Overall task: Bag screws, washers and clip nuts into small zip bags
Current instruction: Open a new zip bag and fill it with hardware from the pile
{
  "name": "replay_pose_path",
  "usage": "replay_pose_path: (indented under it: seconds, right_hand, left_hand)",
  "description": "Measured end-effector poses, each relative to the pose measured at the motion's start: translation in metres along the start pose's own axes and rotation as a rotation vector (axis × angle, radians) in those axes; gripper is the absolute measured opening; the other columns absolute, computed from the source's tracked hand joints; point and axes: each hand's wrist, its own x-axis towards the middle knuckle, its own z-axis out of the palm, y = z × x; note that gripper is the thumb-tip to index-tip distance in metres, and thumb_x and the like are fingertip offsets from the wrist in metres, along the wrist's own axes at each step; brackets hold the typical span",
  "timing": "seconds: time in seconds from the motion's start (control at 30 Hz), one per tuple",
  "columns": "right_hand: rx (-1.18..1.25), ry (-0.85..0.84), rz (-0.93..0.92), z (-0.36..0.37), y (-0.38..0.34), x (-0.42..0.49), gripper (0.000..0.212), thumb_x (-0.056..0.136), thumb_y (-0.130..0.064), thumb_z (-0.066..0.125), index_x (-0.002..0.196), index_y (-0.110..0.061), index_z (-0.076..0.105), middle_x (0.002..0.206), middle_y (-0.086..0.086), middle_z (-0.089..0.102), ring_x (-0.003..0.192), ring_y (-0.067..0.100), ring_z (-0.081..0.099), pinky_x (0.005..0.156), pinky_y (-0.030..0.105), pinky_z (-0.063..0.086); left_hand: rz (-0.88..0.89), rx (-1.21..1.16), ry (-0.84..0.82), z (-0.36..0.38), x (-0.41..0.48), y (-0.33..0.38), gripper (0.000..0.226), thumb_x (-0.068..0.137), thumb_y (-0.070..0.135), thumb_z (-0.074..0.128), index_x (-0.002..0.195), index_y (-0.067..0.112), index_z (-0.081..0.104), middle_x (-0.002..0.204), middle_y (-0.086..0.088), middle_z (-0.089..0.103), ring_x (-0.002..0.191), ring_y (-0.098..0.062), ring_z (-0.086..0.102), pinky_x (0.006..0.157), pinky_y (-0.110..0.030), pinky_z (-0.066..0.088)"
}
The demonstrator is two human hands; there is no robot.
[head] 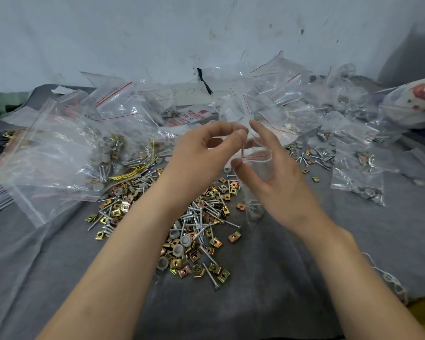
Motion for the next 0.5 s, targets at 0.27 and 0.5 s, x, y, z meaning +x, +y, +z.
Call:
replay_pose_path:
  seconds: [0.27, 0.5]
  right_hand:
    - [-0.002, -0.001, 0.024, -0.003, -0.003, 0.001, 0.072, 0.087, -0.069, 0.055, 0.15, -0.043, 0.032, 0.118, -0.029, 0.058, 0.12, -0.006, 0.053, 0.092, 0.001, 0.033]
    - [0.012, 0.002, 0.035, -0.006, -0.001, 0.0, 0.075, 0.086, -0.074, 0.052, 0.151, -0.046, 0.03, 0.12, -0.03, 0.058, 0.123, -0.002, 0.053, 0.099, 0.019, 0.039]
  left_hand:
    - [-0.023, -0.031, 0.064, -0.007, 0.002, -0.004, 0.019, 0.096, 0.04, 0.059, 0.106, 0.03, 0.072, 0.098, 0.024, 0.071, 0.095, 0.009, 0.062, 0.094, -0.031, 0.051]
    - [-0.07, 0.127, 0.095, -0.022, 0.003, -0.022, 0.017, 0.099, 0.036, 0.054, 0.11, 0.031, 0.067, 0.103, 0.008, 0.069, 0.091, -0.005, 0.065, 0.076, -0.018, 0.054]
